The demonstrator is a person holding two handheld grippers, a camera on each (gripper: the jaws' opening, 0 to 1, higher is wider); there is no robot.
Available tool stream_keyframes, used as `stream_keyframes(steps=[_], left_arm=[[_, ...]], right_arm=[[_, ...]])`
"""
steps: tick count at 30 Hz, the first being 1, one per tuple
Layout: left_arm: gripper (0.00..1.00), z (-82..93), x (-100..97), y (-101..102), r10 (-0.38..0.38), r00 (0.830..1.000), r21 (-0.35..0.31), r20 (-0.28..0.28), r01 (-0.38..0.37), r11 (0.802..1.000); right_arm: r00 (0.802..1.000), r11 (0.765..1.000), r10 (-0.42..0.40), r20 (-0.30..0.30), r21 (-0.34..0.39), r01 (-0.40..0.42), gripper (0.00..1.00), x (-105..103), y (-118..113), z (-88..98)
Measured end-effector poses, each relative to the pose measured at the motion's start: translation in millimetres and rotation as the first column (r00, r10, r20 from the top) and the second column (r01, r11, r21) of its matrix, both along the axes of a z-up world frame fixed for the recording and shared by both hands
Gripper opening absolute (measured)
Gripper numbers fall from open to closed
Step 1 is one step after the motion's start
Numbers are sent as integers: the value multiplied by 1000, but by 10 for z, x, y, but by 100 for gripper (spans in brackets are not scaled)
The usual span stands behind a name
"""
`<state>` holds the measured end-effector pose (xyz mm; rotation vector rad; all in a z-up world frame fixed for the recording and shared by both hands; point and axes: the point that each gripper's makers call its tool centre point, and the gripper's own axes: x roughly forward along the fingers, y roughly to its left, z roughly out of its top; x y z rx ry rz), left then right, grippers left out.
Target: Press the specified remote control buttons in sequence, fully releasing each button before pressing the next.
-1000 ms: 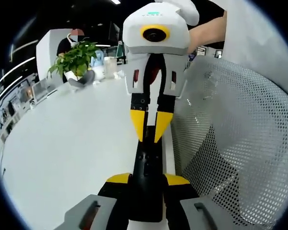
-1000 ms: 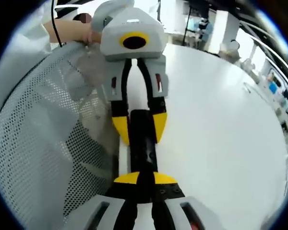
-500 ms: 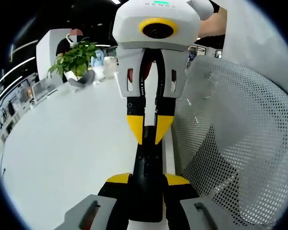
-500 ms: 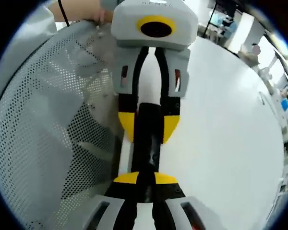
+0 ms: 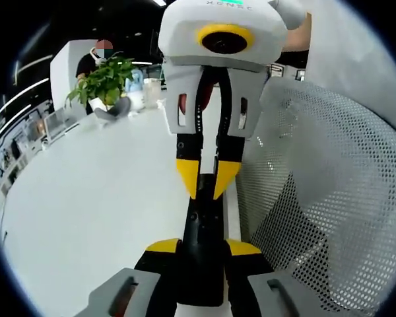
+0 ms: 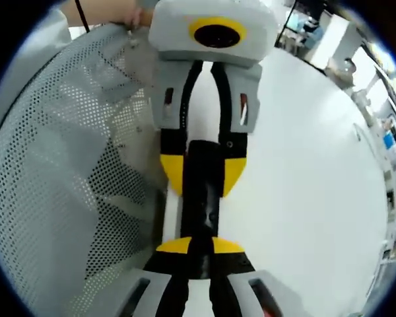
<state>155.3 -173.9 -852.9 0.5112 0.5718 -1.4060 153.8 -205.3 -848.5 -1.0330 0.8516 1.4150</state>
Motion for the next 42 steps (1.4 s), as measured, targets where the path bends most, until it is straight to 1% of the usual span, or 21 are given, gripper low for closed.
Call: stream_keyframes(steps=[2, 3, 5, 8, 9, 10, 16, 19, 22, 24, 27, 28, 30, 35, 38, 42], left_arm=[[25, -2, 0, 1, 0, 1000, 0, 0, 0, 1000], [25, -4, 0, 1, 0, 1000, -1, 0, 0, 1000], [25, -4, 1, 2, 0, 1000, -1, 0, 0, 1000], [25, -3, 0, 3, 1, 1000, -1, 0, -1, 1000], [25, -3, 0, 4, 1, 1000, -1, 0, -1, 1000], [25, -3, 0, 4, 1, 1000, -1, 0, -1, 1000], [25, -5, 0, 5, 0, 1000, -1, -1, 0, 1000], [25, -1, -1, 3, 0, 1000, -1, 0, 0, 1000], [25, -3, -1, 3, -1, 1000, -1, 0, 1, 1000], [25, -3, -1, 4, -1, 1000, -2, -1, 1, 1000], [25, -3, 0, 3, 0, 1000, -3, -2, 0, 1000], [25, -2, 1, 3, 1, 1000, -4, -2, -1, 1000], [25, -2, 1, 2, 1, 1000, -4, -2, -1, 1000], [25, -4, 3, 1, 3, 1000, -6, -3, -3, 1000], [25, -4, 5, -1, 6, 1000, -8, -3, -6, 1000], [25, -3, 6, -1, 7, 1000, -9, -3, -7, 1000]], right_arm=[[999, 998, -33, -5, 55, 33, 6, 2, 7, 8], [998, 994, -63, -20, 87, 64, 6, 5, 8, 12], [992, 986, -112, -52, 121, 118, 6, 10, 15, 17], [995, 988, -88, -41, 124, 92, 6, 5, 19, 16], [998, 990, -62, -26, 126, 65, 6, -1, 30, 16], [998, 990, -57, -23, 127, 60, 6, -3, 32, 15], [999, 992, -39, -33, 119, 43, 6, -5, 52, 17], [1000, 995, 3, -15, 104, -1, 5, -17, 64, 14], [999, 997, 53, -3, 61, -53, 5, -23, 70, 6], [997, 997, 70, -12, 32, -69, 5, -19, 78, 3], [998, 999, 50, -49, -5, -50, 5, -6, 76, -3], [998, 999, 50, -49, -17, -51, 5, -4, 80, -6], [996, 996, 76, -41, -46, -78, 5, -19, 77, -12], [997, 992, 65, -40, -102, -69, 5, -11, 77, -27], [997, 991, 63, -40, -119, -67, 5, -8, 68, -30], [998, 991, 58, -22, -117, -60, 5, -11, 56, -30]])
